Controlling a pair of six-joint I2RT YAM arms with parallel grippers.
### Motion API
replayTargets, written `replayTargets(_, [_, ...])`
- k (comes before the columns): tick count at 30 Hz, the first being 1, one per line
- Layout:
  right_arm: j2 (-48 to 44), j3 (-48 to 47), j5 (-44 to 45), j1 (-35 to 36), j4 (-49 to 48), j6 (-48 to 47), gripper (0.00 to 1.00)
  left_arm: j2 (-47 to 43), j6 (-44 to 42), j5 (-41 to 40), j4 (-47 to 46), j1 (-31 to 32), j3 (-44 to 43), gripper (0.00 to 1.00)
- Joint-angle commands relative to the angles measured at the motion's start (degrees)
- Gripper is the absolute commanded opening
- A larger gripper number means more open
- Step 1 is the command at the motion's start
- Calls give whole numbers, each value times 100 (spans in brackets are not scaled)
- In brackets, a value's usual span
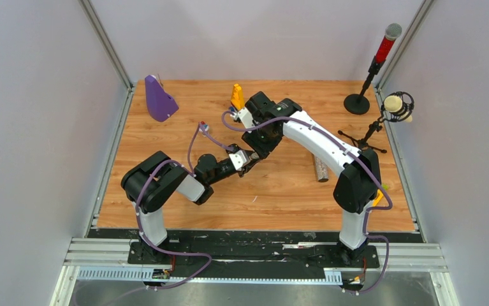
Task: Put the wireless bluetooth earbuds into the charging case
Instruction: Place the earbud in the charging case.
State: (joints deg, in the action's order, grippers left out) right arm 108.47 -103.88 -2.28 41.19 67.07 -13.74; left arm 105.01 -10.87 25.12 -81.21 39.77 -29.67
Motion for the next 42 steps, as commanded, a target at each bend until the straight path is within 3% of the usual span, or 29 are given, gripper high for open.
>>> replayTargets(1, [-156, -186, -281, -33, -85, 120, 45, -91, -193, 29, -528, 49, -18, 0])
replayTargets(18, [-492, -28, -1608, -637, 129, 68, 60, -153, -220, -56, -529, 49, -15, 0])
replayTargets(23, [-820, 265, -1726, -642, 48, -448, 61, -167, -198, -77, -534, 49, -19, 0])
replayTargets(32, [-1806, 1629, -2259, -710, -962, -1624, 61, -202, -183, -74, -563, 49, -13, 0])
replayTargets(36, [-2279, 2267, -1881, -744, -1749, -1793, 56, -218, -176, -65, -565, 49, -12, 0])
replayTargets(42, [-2272, 2723, -961, -889, -2775, -1522, 36, -228, -148, -35, -574, 49, -7, 0])
